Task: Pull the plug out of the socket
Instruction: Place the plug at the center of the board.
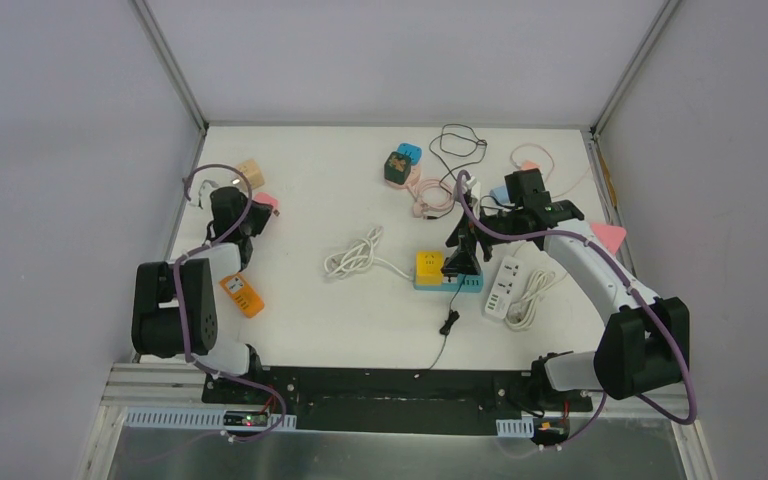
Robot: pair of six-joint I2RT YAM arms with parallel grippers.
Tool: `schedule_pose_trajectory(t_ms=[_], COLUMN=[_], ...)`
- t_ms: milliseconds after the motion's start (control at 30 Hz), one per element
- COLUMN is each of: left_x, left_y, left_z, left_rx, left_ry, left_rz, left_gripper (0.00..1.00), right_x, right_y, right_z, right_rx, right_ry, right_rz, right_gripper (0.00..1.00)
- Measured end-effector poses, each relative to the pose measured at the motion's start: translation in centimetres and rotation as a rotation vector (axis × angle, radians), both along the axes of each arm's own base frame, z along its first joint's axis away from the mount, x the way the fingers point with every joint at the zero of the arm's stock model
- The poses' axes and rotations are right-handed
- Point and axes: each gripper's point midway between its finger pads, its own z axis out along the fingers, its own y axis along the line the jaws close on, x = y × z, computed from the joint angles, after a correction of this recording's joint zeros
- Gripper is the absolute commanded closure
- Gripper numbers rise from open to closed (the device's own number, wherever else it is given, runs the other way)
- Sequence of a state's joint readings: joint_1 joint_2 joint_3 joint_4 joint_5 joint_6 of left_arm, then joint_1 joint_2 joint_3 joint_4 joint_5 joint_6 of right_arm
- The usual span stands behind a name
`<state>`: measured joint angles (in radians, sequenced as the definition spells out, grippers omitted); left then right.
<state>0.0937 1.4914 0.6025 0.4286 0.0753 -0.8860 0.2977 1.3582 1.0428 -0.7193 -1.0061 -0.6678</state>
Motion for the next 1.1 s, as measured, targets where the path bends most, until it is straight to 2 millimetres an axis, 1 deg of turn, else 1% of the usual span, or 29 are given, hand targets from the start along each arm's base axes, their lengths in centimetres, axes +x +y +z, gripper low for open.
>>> schedule_pose_trajectory(t_ms=[100,200,333,433,533,633,700,767,833,900,933,1033,1100], left_x=[0.5,0.8,1.2,1.7,2.3,2.4,2.4,2.4,2.4,2.7,2.9,3.0,2.8], left_y=[0.7,1.3,1.8,2.4,2.9,3.1,3.1,3.1,3.1,2.8,2.7,2.6,2.6], left_z=[-0.2,-0.9,-2.1,-2.9,-2.8,-2.8,-2.8,-2.8,-2.9,-3.1,-3.2,-3.4,-3.6], left_rx=[-0.005,-0.006,-0.024,-0.041,-0.054,-0.062,-0.063,-0.063,-0.063,-0.072,-0.076,-0.089,-0.092], left_ry=[0.019,0.049,0.091,0.117,0.116,0.119,0.119,0.119,0.126,0.135,0.14,0.155,0.166], left_rz=[0.035,0.064,0.086,0.103,0.113,0.12,0.12,0.12,0.117,0.104,0.099,0.086,0.085], left_gripper=[1.0,0.97,0.85,0.84,0.84,0.82,0.76,0.61,0.5,0.45,0.35,0.28,0.26], right_x=[0.0,-0.1,-0.2,-0.2,-0.3,-0.3,-0.3,-0.3,-0.3,-0.3,-0.3,-0.3,-0.3], right_y=[0.0,0.0,-0.1,-0.1,-0.1,-0.1,-0.1,-0.1,-0.1,-0.1,-0.1,-0.1,-0.1], right_z=[0.0,0.0,-0.1,-0.1,-0.1,-0.2,-0.2,-0.2,-0.2,-0.2,-0.2,-0.2,-0.2], right_rx=[0.0,-0.001,-0.003,-0.004,-0.005,-0.006,-0.006,-0.006,-0.006,-0.006,-0.006,-0.006,-0.006], right_ry=[-0.001,0.0,0.004,0.005,0.007,0.008,0.006,0.006,0.005,0.006,0.006,0.006,0.007], right_rz=[0.001,0.002,0.003,0.004,0.005,0.006,0.006,0.007,0.007,0.007,0.007,0.007,0.007], right_gripper=[0.18,0.18,0.18,0.18,0.18,0.18,0.18,0.18,0.18,0.18,0.18,0.18,0.18])
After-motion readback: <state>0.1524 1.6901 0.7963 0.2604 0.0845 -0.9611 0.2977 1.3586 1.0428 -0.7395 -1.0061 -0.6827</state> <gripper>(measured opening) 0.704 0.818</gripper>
